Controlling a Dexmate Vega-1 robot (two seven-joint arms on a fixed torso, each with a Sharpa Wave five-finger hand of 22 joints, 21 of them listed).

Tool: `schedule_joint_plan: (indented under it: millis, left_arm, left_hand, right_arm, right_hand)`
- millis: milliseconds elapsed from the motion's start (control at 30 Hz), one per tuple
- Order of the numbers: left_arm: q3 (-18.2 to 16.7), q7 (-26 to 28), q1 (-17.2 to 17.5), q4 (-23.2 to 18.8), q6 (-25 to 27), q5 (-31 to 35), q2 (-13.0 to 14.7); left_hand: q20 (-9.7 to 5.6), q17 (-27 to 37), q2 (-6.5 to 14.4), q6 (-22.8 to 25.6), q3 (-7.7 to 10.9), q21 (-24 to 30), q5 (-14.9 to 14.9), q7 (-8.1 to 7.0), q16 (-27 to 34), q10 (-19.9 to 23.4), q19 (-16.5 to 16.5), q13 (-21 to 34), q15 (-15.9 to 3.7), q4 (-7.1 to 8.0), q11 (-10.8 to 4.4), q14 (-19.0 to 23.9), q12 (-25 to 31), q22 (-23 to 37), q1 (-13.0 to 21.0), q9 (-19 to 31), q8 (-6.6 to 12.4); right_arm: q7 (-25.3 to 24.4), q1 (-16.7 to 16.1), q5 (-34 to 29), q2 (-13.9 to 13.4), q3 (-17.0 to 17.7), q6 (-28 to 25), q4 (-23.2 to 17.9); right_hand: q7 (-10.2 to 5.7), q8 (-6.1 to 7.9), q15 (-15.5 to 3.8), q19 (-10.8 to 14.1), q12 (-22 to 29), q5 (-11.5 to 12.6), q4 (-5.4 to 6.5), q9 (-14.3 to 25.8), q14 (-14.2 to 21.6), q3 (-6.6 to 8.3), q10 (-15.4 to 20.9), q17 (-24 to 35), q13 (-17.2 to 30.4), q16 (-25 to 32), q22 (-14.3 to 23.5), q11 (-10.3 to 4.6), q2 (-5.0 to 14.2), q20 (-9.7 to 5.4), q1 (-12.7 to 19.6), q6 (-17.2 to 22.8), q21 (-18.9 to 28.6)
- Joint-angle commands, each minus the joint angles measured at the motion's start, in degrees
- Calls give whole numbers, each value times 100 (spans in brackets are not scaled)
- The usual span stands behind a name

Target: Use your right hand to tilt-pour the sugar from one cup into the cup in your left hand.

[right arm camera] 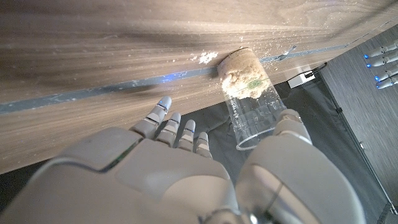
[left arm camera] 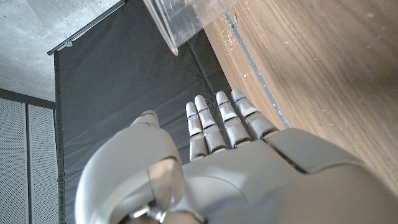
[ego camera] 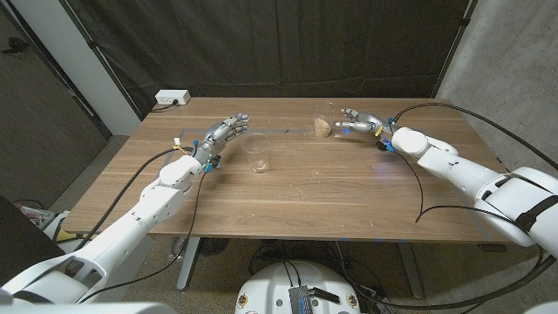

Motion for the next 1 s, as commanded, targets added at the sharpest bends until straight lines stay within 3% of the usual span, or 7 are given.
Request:
schedule_joint_plan:
  millis: [33, 400, 567, 1000]
  left_arm:
    - [4, -125, -56, 133, -51, -32, 2]
    - [-12, -205, -76, 213, -68, -67, 21]
    - [-4, -247, -112, 254, -61, -52, 43]
    - [46, -494, -318, 613, -186, -13, 6]
  left_hand:
    - [-3, 12, 9, 28, 49, -14, 19, 14, 17, 32, -16, 34, -588, 6, -3, 33, 0, 13, 9, -8, -7]
    - [2, 6, 8, 42, 64, -14, 19, 14, 16, 27, -13, 38, -586, 0, -2, 36, -7, 14, -3, -10, -5]
    - [2, 3, 7, 33, 70, -16, 18, 4, 6, 23, -14, 40, -581, -2, -3, 11, -11, 14, -8, -11, -11]
    - [4, -3, 3, 29, 85, -23, 17, 1, 4, 14, -29, 45, -585, -9, -6, 4, -20, 13, -21, -13, -17]
  right_arm:
    - [88, 0, 66, 128, 4, -431, -226]
    - [-41, 49, 93, 319, -6, -644, -196]
    - [-130, 7, 112, 352, 10, -965, -376]
    - [-397, 81, 211, 681, -20, -897, 70]
  right_hand:
    - [56, 5, -183, -32, 21, -1, -15, 5, -55, -49, -49, 6, 1, 23, 32, 62, -80, 40, -41, -55, -29]
    - [114, -33, -90, -63, 23, 10, -14, 0, -86, -157, -133, 0, -5, 30, 38, 108, -219, 95, -155, -186, -56]
    - [125, -40, -42, -77, 31, 17, -9, -2, -100, -178, -144, 0, -8, 32, 40, 152, -233, 99, -187, -222, -67]
    - [132, -65, 138, -125, 36, 43, -23, -5, -232, -206, -228, -8, -17, 3, 44, 308, -239, 172, -208, -369, -104]
